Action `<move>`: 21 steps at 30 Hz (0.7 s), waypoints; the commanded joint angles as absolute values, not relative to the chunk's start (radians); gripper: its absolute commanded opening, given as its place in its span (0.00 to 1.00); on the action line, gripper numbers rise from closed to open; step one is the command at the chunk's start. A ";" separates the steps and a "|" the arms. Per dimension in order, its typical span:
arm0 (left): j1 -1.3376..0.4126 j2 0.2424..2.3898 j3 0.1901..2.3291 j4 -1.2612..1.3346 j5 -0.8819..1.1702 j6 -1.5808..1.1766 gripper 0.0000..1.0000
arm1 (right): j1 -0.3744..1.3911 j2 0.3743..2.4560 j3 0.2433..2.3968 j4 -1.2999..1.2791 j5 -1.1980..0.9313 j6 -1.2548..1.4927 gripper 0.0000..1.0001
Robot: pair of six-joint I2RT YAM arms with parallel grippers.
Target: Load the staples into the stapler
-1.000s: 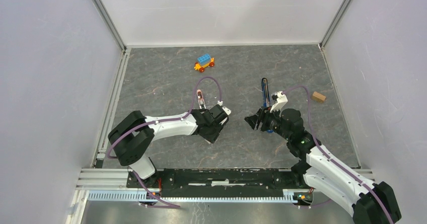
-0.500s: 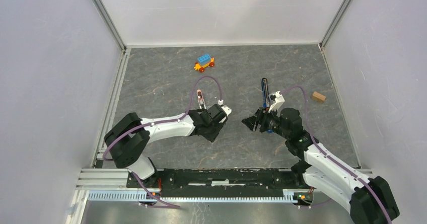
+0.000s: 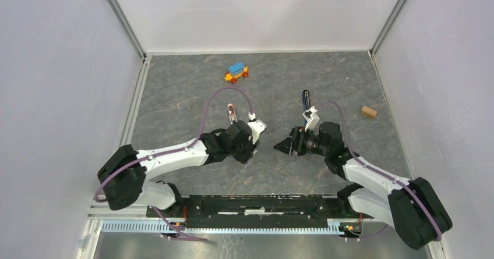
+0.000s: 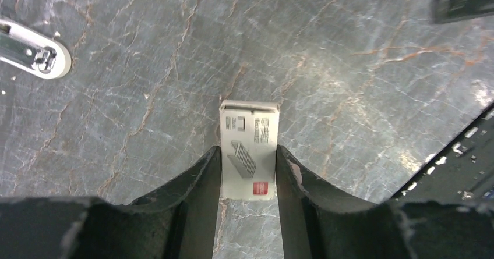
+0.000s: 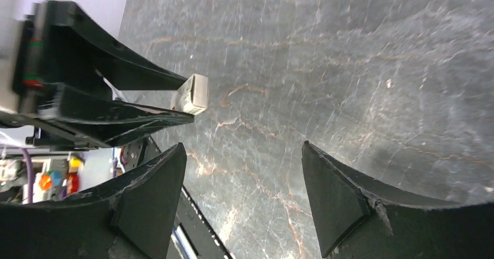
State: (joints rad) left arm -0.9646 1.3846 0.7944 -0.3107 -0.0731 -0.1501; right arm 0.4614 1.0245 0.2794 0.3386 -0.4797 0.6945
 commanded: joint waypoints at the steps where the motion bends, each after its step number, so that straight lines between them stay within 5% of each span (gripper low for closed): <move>1: -0.980 1.292 0.747 -0.162 -0.006 -0.036 0.46 | 0.460 1.115 0.333 0.426 -0.623 0.730 0.79; 21: -1.000 1.416 0.775 -0.227 -0.071 -0.088 0.59 | 0.478 1.179 0.442 0.259 -0.517 0.636 0.76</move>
State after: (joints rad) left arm -0.9974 1.3510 0.7334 -0.1925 -0.0612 -0.0418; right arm 0.4759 1.2110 0.3878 0.3050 -0.5823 0.6895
